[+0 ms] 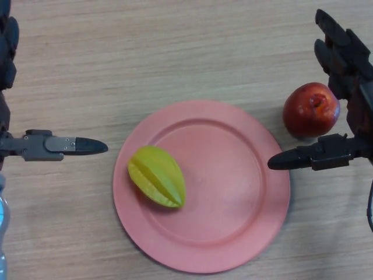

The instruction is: Pick up the yellow starfruit and place it on the plate

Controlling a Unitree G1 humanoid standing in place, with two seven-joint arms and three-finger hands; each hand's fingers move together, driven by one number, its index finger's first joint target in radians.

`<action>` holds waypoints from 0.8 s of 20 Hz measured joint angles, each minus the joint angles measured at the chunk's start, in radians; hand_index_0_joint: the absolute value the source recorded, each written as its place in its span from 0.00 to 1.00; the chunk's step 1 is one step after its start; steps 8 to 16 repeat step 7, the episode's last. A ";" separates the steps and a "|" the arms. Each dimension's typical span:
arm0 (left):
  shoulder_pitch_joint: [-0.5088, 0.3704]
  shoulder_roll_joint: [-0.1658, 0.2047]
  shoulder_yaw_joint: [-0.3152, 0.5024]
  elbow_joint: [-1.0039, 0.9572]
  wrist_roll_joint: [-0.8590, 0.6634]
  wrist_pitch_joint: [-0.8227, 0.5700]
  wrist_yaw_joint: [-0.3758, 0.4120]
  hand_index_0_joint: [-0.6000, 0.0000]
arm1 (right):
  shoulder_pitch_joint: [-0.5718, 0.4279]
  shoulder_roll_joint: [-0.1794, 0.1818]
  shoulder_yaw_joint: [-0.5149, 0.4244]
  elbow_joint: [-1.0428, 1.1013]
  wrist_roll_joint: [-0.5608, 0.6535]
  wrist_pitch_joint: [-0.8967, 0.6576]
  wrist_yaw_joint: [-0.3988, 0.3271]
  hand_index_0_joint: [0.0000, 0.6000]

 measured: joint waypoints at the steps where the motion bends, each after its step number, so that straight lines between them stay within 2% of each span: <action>1: 0.001 0.000 0.000 -0.003 0.005 0.000 0.000 1.00 | 0.002 0.000 0.000 -0.024 0.000 0.016 0.004 0.00; 5: 0.009 -0.002 -0.002 -0.028 0.048 0.007 -0.001 1.00 | 0.008 -0.003 -0.009 -0.040 0.001 0.016 0.009 0.00; 16: 0.009 -0.002 -0.003 -0.046 0.048 0.008 -0.001 1.00 | 0.008 -0.004 -0.028 -0.042 0.001 0.017 0.009 0.00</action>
